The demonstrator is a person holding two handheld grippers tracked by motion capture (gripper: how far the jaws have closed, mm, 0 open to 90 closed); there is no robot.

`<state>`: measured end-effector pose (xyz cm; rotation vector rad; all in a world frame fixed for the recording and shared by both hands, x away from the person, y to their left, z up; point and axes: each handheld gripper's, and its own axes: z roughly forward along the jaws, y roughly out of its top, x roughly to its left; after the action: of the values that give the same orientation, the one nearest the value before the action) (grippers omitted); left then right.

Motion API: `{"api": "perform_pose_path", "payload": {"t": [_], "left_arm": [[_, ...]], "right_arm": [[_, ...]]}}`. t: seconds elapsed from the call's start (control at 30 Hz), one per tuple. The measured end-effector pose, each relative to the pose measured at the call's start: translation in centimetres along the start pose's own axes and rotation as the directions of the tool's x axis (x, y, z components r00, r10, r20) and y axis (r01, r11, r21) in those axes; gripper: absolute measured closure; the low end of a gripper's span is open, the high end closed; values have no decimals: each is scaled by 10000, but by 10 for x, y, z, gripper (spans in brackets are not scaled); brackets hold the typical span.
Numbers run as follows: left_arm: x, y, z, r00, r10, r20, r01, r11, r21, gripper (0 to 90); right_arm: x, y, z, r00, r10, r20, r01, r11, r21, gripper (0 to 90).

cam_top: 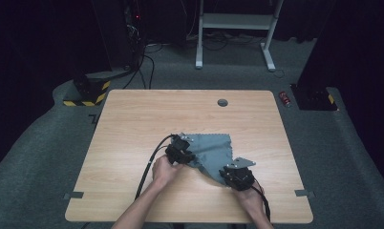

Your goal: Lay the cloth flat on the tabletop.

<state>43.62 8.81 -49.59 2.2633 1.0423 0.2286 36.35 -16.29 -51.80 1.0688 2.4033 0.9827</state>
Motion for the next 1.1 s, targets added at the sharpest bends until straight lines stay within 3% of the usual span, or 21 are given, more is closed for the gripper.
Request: {"api": "perform_pose_path", "payload": {"t": [0.07, 0.2, 0.33, 0.47, 0.67, 0.8, 0.9, 1.03, 1.1], "left_arm": [[0, -3, -8, 9997, 54, -253, -58, 9999, -162, 659], [1, -16, -36, 9982, 83, -600, -144, 9948, -1013, 627], [-3, -33, -51, 9992, 104, -386, -151, 9923, -1225, 652], [-9, -43, -46, 9982, 292, -517, -346, 9936, -1073, 662], [-11, -38, -25, 9982, 178, -574, -237, 9942, -1046, 674], [-12, -34, -16, 9975, 354, -604, -408, 9950, -915, 799], [-12, -34, -15, 9970, 491, -604, -540, 9952, -811, 900], [-14, -35, -19, 9958, 758, -519, -790, 9949, -627, 900], [-14, -37, -24, 9965, 707, -437, -740, 9942, -783, 900]], "right_arm": [[0, 0, 0, 10000, -11, -1, 11, 10000, -13, 726], [0, -1, 0, 10000, -39, 7, 39, 9999, -94, 726], [0, -1, 0, 10000, -45, 7, 45, 9999, -109, 726], [0, -2, 0, 10000, -14, 20, 14, 9999, -152, 726], [0, -2, 0, 10000, -14, 46, 15, 9998, -180, 726], [1, -3, 0, 10000, 10, 63, -9, 9997, -227, 726], [0, -3, 0, 10000, -38, 52, 39, 9998, -209, 726], [0, -3, 0, 10000, -27, 53, 28, 9997, -246, 726], [0, -4, 0, 10000, -28, 56, 30, 9996, -285, 726]]}}
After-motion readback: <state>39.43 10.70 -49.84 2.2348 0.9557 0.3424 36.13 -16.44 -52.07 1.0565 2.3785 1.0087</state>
